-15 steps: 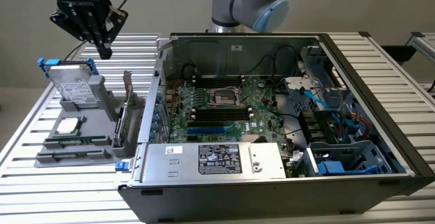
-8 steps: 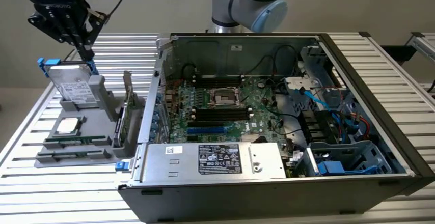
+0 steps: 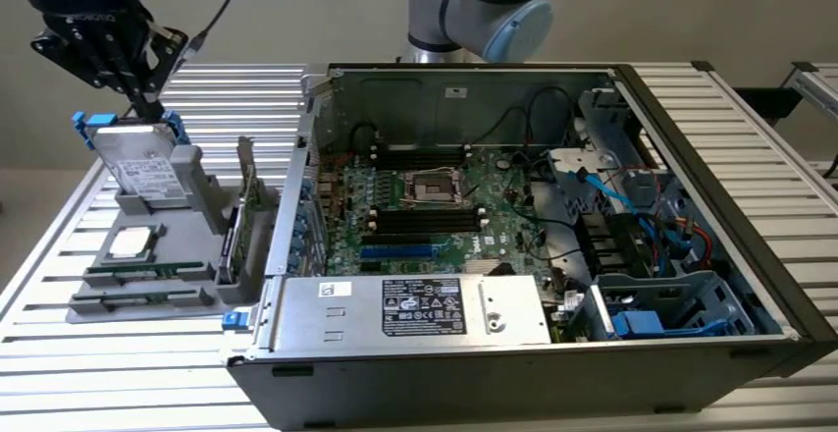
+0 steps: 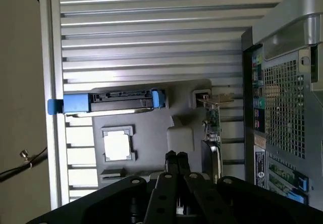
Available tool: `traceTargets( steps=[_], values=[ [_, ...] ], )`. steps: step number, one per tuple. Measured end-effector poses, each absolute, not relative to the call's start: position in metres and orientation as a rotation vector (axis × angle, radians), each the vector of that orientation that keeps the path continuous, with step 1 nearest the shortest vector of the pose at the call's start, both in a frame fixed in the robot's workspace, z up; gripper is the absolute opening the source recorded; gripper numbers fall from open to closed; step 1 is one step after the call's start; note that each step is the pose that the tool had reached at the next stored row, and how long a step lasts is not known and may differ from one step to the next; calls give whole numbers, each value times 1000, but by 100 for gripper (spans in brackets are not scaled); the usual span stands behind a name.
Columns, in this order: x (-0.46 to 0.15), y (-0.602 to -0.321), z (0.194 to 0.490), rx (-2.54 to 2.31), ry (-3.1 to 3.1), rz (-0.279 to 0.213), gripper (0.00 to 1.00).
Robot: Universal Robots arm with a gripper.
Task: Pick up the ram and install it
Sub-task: 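Reach for the ram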
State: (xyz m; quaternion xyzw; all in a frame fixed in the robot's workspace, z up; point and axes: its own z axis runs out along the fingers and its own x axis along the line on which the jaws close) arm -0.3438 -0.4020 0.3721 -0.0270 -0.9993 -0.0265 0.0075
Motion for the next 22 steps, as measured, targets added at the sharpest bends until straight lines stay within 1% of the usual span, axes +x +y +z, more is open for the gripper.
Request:
traceTargets(
  steps=[9, 22],
  values=[
    [-356, -409, 370, -47, -3121, -82, 10],
    [-371, -431, 368, -21, -3120, -82, 10]
  ],
)
